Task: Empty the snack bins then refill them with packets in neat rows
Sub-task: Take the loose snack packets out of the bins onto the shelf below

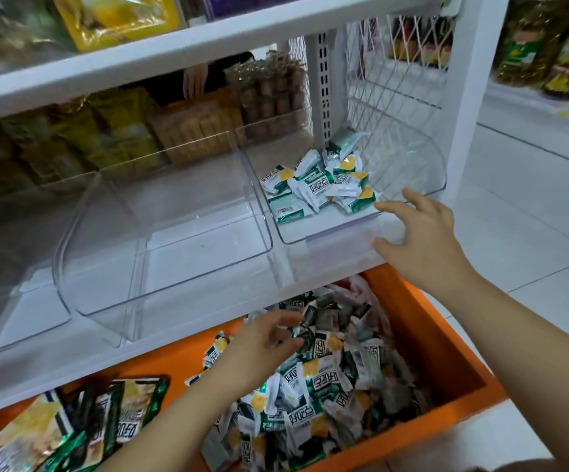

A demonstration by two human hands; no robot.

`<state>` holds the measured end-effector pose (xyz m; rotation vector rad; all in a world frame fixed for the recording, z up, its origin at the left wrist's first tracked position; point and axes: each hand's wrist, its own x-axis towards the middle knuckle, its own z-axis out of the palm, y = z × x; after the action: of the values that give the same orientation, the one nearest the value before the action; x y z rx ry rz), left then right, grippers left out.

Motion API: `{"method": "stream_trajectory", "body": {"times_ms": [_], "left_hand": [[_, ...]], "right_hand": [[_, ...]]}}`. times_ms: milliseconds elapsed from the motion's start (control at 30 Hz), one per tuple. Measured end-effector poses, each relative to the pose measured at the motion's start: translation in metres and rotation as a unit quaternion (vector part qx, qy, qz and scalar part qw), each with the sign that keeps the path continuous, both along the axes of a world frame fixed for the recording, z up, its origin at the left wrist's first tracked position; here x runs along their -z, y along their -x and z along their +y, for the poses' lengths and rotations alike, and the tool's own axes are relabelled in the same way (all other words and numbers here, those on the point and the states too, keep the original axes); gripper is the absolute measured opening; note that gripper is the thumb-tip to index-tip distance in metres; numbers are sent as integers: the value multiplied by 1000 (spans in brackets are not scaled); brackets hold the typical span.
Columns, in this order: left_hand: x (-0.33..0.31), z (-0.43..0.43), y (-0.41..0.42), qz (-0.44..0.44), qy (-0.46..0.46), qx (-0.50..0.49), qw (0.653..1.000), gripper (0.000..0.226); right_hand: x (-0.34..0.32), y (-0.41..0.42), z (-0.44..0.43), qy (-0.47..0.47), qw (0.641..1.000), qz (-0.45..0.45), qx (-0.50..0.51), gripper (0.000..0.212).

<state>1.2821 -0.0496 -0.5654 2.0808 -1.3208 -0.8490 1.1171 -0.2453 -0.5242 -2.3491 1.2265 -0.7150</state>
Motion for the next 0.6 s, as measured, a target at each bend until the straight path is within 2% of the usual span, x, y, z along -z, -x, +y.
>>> {"method": "stream_trajectory", "body": {"times_ms": [133,233,300,333,433,533,600], "left_hand": [[-65,-13,13,-19,179,23,983,22],[-94,-35,-4,-163,301,4,940,25],[-100,-55,-24,-235,297,-16,926,20],[-100,-64,-34,-247,269,-25,931,21],[-93,-83,-54,-221,204,-41,953,22],[-86,-89,-58,-189,239,-37,952,16],[-82,-89,-60,-164,261,-39,951,13]], "right_hand": [[1,2,-5,51,998,3,24,37],[0,1,-1,61,998,-14,27,30],[-1,-1,0,65,997,-14,25,28],[-2,-2,0,65,998,-9,24,28],[-13,1,2,74,997,23,25,24],[-32,-2,-7,118,993,18,16,24],[-44,-14,-23,92,995,-3,-25,30]]}}
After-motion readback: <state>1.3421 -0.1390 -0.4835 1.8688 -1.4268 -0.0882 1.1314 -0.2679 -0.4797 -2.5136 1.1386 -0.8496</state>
